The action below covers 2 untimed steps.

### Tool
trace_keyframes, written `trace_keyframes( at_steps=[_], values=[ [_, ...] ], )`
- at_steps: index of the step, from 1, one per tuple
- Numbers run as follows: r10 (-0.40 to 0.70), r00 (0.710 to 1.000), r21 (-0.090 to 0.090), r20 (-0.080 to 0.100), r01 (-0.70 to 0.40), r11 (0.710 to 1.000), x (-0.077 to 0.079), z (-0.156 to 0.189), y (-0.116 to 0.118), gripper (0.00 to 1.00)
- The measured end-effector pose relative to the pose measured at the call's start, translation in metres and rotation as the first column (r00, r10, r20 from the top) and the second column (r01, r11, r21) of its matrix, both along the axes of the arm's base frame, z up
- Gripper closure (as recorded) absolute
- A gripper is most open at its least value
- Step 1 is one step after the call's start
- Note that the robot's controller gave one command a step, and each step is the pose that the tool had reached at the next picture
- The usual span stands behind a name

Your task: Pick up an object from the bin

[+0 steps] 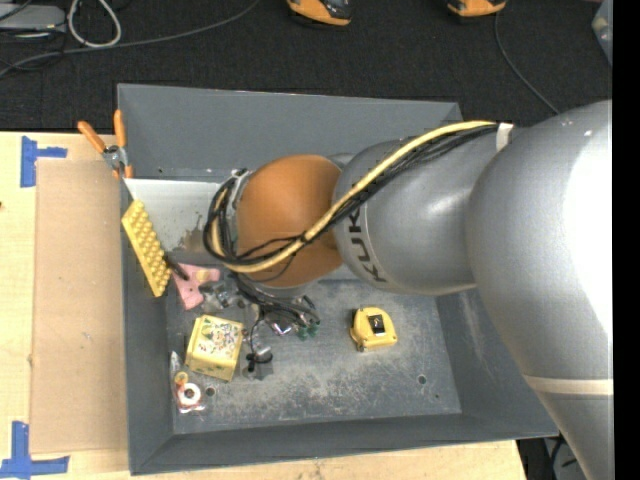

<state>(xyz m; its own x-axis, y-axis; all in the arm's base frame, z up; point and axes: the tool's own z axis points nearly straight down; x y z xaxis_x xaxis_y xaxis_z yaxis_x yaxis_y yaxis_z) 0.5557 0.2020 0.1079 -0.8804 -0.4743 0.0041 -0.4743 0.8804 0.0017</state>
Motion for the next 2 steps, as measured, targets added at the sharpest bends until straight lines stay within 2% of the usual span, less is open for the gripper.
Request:
trace_keyframes(
  at_steps=[1,2],
  values=[
    [0.364,0.931,0.000,0.006,-0.364,0.931,0.002,-0.023,0.006,0.00],
    [0.557,0.831,0.004,0.007,-0.557,0.831,-0.020,-0.036,0.025,1.00]
  ],
)
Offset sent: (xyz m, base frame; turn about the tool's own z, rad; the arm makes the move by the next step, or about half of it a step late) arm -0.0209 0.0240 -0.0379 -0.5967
